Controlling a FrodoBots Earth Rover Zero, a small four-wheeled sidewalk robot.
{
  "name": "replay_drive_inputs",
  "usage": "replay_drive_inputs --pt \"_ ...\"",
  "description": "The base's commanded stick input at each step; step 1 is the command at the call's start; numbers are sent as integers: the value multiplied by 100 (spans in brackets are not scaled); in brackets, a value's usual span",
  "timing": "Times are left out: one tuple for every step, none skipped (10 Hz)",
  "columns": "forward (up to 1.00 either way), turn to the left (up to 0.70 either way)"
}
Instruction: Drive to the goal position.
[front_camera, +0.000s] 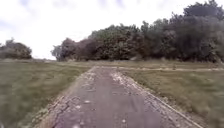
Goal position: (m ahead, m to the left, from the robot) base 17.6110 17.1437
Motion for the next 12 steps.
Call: replay_drive_inputs --pt "100 7" --pt "100 9" --pt "100 10" --pt "100 10" --pt "100 9" --pt "100 7" --pt "100 5" --pt "100 5" --pt "100 5" --pt "100 5" --pt "100 5" --pt "100 5"
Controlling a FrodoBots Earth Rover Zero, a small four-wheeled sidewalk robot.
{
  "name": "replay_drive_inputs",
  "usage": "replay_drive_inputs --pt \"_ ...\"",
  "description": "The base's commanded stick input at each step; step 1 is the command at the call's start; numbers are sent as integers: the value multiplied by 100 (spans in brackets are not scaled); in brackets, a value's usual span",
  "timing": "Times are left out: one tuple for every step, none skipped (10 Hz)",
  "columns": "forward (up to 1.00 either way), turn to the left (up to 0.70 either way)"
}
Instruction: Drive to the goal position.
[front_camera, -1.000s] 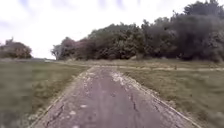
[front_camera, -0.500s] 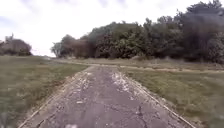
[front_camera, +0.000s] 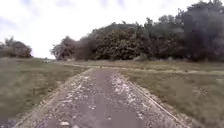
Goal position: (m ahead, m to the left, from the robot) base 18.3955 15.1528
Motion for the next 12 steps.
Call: replay_drive_inputs --pt "100 5" --pt "100 4" --pt "100 4" --pt "100 5" --pt "100 7" --pt "100 36" --pt "100 -1" --pt "100 -1" --pt "100 -1" --pt "100 -1" --pt "100 -1" --pt "100 -1"
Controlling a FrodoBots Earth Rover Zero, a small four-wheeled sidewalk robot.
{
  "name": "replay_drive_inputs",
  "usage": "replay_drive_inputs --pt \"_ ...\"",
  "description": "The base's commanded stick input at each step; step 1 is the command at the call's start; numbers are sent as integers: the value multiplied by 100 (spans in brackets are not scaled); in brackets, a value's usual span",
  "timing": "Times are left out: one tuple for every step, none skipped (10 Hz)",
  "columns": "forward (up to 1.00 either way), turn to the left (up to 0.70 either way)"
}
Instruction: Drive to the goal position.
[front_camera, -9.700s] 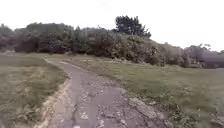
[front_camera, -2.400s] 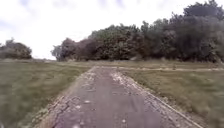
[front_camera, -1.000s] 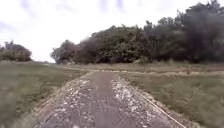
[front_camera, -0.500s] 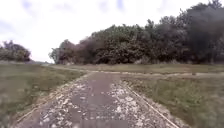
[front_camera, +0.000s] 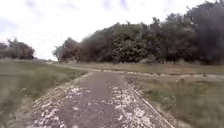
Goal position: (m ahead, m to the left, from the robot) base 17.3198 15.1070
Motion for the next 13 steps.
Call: replay_drive_inputs --pt "100 -1" --pt "100 -1" --pt "100 -1" --pt "100 -1" --pt "100 -1" --pt "100 -1" --pt "100 -1" --pt "100 -1" --pt "100 3" --pt "100 4" --pt "100 22" --pt "100 37" --pt "100 37"
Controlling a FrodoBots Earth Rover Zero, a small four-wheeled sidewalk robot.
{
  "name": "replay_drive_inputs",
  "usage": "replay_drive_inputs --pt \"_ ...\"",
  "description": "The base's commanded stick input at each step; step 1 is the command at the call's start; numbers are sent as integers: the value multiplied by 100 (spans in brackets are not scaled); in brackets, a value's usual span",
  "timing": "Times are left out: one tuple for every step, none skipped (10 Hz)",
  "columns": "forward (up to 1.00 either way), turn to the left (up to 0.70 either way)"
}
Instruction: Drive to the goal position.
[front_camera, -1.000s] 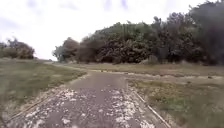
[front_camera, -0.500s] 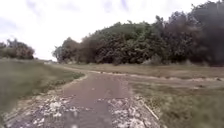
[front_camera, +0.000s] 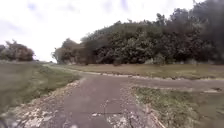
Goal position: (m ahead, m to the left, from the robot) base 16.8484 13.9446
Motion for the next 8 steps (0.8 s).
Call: replay_drive_inputs --pt "100 37" --pt "100 35" --pt "100 20" --pt "100 9" --pt "100 -1" --pt "100 0" --pt "100 2" --pt "100 3"
